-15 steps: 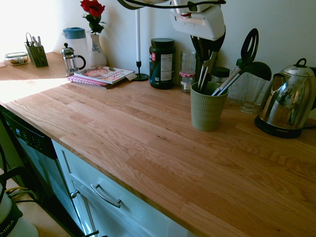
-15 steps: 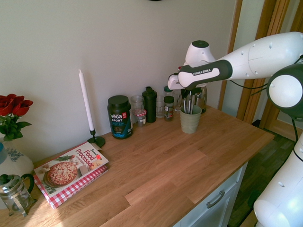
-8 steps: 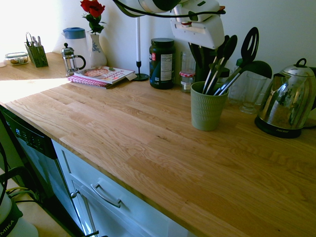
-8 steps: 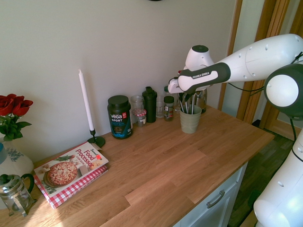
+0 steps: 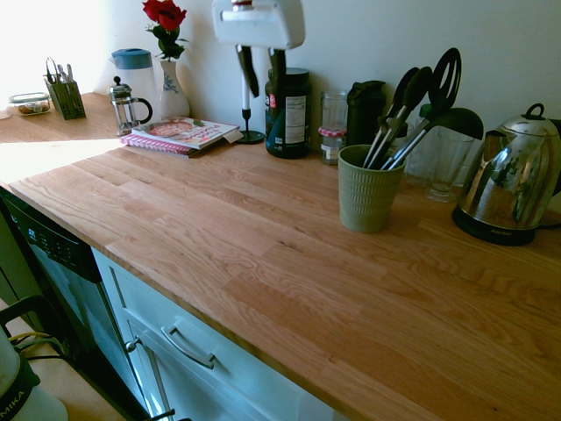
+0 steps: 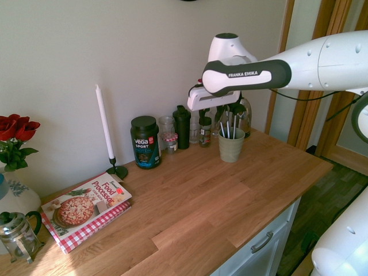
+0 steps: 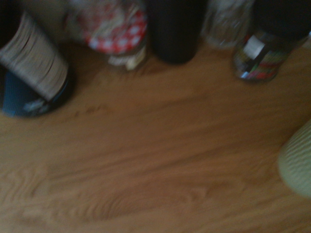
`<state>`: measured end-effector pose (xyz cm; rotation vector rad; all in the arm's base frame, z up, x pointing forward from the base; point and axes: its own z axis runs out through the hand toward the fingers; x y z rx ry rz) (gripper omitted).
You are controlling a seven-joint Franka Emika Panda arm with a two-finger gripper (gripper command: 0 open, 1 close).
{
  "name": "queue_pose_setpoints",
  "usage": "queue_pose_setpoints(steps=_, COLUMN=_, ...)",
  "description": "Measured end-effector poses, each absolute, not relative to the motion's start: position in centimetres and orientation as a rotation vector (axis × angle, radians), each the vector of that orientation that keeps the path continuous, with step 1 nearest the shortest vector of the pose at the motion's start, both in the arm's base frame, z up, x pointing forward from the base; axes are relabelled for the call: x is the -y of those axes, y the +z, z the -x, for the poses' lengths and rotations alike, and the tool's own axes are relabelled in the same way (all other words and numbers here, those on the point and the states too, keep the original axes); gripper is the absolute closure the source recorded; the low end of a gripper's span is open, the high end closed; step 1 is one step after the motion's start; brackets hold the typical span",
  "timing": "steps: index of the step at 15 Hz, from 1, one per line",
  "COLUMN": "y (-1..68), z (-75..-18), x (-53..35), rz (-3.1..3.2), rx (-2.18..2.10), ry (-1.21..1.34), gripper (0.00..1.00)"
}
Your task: Put the tongs back in the holder
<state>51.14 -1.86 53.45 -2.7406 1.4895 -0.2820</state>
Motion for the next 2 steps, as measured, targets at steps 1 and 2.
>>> queue_pose_setpoints(steps=1, y=50.8, z=-50.3, x=0.4, rz=2.789, rx=-1.44, ry=-0.188, gripper=0.0)
queue_pose_setpoints(steps=2, y=48.6, z=-49.3, x=-0.4, rz=2.829, rx=-1.381, ry=-0.084, gripper=0.0)
